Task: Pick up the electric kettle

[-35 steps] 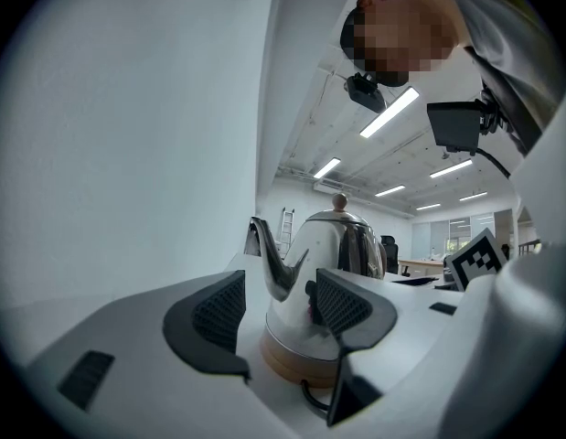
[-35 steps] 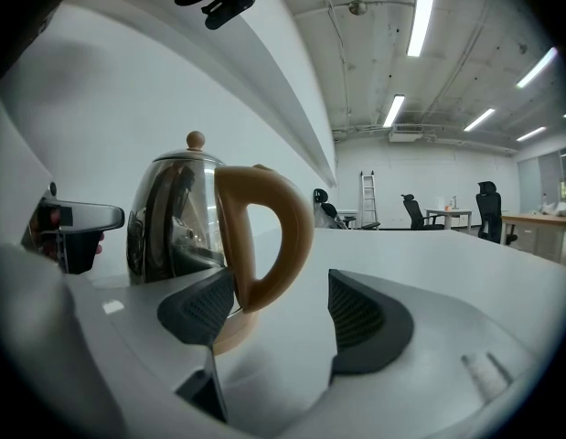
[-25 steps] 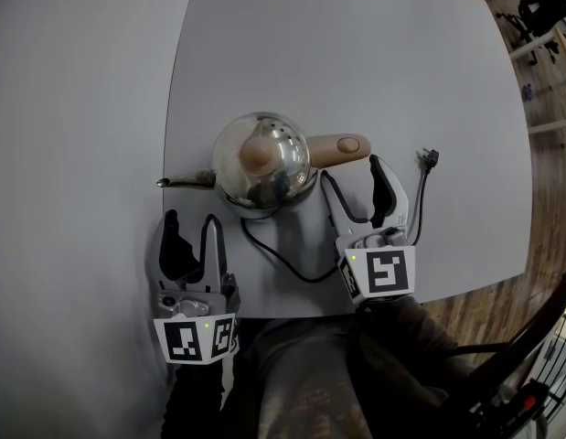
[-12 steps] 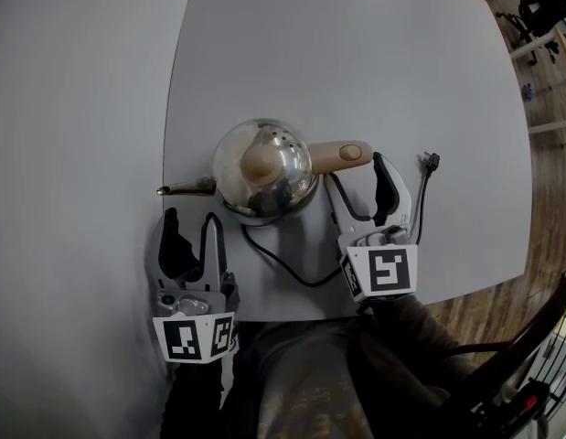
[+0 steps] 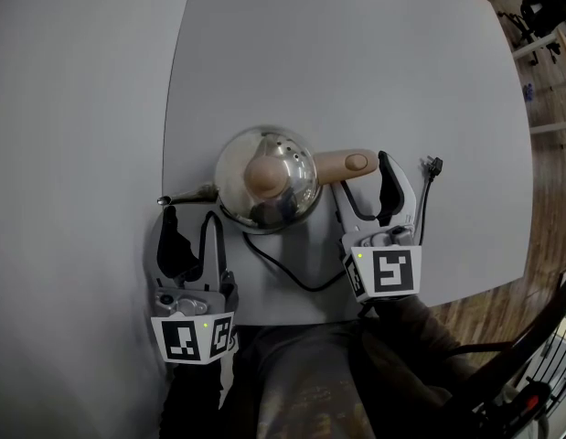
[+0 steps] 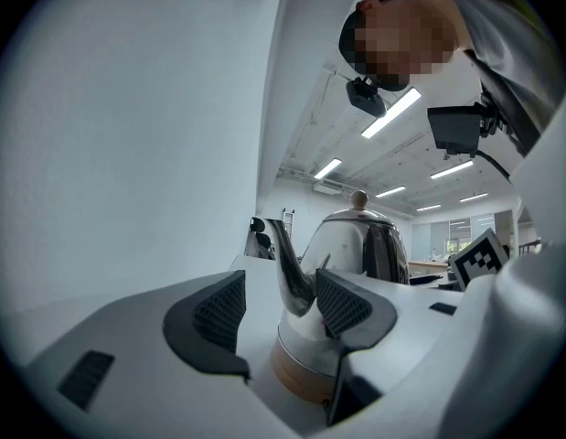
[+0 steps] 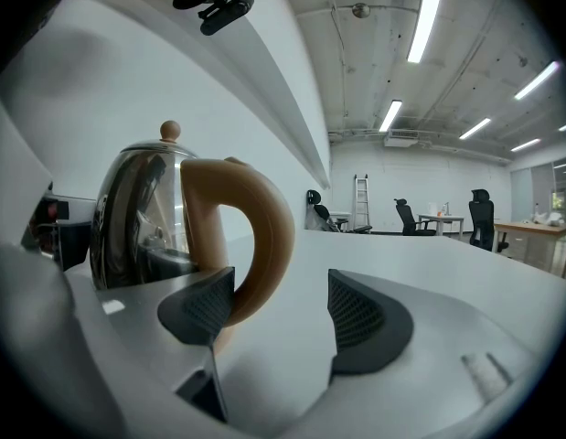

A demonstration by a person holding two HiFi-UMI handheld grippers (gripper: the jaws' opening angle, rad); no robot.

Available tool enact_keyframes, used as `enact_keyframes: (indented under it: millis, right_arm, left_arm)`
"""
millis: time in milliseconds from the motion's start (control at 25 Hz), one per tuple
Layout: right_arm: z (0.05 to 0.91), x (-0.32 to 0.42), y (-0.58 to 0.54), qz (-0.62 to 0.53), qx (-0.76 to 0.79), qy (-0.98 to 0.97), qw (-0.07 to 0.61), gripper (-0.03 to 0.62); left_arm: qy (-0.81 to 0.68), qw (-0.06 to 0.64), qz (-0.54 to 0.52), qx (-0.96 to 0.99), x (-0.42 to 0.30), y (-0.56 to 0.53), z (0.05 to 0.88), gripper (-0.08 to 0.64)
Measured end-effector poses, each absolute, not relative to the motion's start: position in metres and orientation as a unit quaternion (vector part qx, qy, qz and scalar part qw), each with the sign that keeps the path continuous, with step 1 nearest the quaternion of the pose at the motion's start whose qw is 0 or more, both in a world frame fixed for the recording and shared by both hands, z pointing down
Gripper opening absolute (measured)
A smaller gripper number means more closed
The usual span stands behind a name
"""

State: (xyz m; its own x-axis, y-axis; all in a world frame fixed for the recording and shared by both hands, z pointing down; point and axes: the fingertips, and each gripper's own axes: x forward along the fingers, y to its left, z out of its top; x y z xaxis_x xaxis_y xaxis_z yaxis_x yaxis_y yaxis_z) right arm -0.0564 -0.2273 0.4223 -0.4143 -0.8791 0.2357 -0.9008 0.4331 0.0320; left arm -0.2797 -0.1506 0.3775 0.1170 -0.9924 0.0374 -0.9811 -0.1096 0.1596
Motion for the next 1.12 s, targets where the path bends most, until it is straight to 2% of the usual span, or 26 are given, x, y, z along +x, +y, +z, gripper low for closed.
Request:
enact_keyframes:
  millis: [960,1120]
  right_arm:
    - [0.404,-0.06,-0.24,0.016,0.536,-0.838,0.101,0.287]
    - [0.41,-0.056,-0.24,0.025,0.544,-0.83,0.125,0.286]
  left_arm:
    - [-0.661,0.058,-0.056,0.746,-0.282,-0.169,0.36,0.225]
    - [-0.659,0.058,-0.056,0.748,-0.283,-0.171,0.36,0.225]
